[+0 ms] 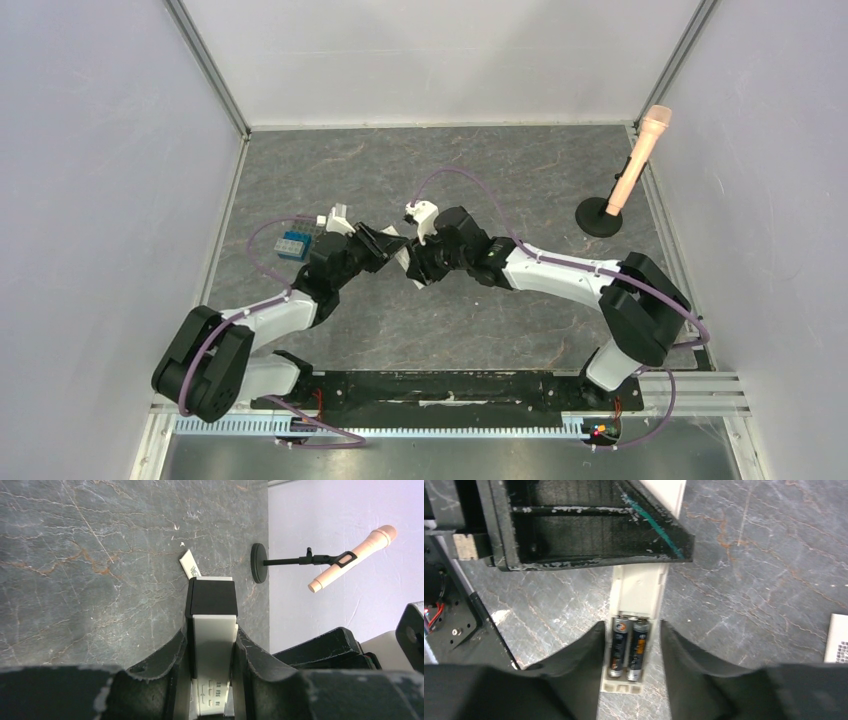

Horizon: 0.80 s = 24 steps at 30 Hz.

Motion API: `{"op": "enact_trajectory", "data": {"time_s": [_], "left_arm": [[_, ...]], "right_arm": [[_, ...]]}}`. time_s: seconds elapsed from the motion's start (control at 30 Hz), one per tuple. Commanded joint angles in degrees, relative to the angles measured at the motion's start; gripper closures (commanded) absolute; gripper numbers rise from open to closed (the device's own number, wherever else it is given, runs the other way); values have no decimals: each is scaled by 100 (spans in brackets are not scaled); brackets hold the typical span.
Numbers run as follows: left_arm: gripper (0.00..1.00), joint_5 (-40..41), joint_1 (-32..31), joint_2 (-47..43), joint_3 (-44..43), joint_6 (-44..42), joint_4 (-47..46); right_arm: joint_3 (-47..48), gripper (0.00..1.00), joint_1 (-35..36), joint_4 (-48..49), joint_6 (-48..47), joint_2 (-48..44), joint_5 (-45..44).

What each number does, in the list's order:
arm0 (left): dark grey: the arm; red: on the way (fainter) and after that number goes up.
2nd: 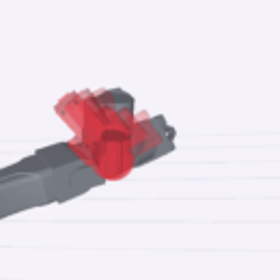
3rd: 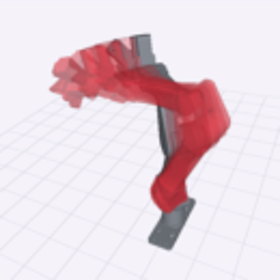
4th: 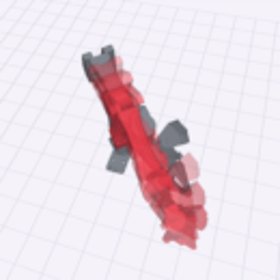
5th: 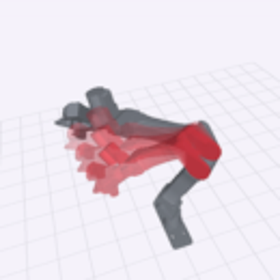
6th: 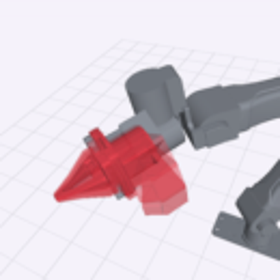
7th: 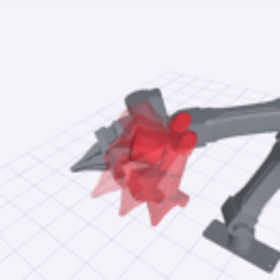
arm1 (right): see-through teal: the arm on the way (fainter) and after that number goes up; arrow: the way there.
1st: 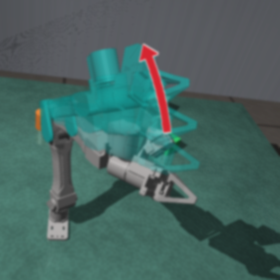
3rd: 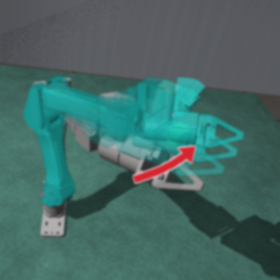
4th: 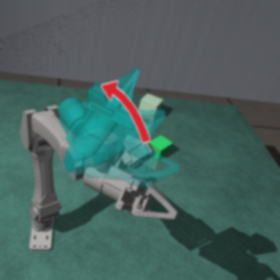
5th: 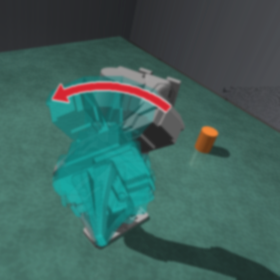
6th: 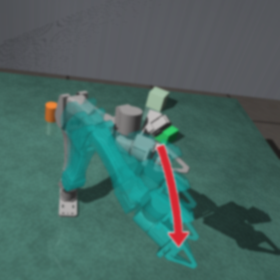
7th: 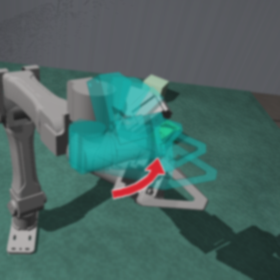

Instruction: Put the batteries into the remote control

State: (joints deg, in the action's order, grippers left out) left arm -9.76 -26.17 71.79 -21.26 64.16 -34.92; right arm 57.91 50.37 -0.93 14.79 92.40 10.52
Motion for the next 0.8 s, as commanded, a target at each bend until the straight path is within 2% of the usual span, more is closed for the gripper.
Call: {"op": "enact_trajectory", "data": {"time_s": [0.0, 0.1, 0.23, 0.33, 0.53, 0.63, 0.77], "left_arm": [[84, 137, -23, -273, 60, 156, -232], [68, 196, -20, -394, 132, 88, -198], [27, 395, -28, -692, -29, -237, 447], [25, 924, -16, -1152, -287, -555, 1629], [23, 2664, 209, -1974, -978, -1168, 4205], [23, 2918, 432, -2253, -1055, -1390, 4540], [23, 2832, 573, -2489, -1012, -1446, 4458]], "right_arm": [[299, 72, 2, -129, -179, 135, 49], [365, 86, 1, -229, -229, 172, 123], [418, 94, -1, -398, -538, 159, 60], [354, 96, -9, -601, -1091, 87, -231], [330, 95, -100, -1649, -2700, -27, -732], [297, 95, -106, -2083, -3381, -12, -914], [269, 92, -106, -2414, -4156, -5, -855]]}}
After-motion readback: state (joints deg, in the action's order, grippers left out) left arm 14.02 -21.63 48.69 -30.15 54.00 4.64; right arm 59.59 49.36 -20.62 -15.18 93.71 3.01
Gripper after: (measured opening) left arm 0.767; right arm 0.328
